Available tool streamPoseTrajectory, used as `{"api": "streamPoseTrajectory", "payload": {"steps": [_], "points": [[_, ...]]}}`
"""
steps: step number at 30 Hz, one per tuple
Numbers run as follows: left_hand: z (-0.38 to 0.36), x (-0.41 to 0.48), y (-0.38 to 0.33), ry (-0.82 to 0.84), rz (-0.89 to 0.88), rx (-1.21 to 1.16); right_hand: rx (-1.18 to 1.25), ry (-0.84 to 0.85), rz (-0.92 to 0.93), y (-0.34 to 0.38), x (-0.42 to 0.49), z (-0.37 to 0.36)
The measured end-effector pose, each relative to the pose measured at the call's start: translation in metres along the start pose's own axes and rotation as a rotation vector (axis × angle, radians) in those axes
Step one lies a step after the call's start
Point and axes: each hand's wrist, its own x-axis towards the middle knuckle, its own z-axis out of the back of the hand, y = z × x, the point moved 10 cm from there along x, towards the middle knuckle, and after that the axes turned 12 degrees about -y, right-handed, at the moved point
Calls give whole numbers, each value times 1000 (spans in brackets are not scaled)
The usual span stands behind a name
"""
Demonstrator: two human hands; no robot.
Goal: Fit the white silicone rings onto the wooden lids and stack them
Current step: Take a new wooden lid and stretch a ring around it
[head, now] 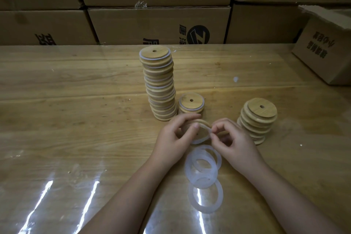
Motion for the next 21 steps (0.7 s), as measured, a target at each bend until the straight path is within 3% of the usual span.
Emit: {"api": "streamPoseTrajectory", "payload": {"steps": [11,21], "points": [[0,3,6,19,85,-83,-106,-69,64,5,1,7],[0,2,5,26,90,-83,-161,8,2,-3,1,0]]}}
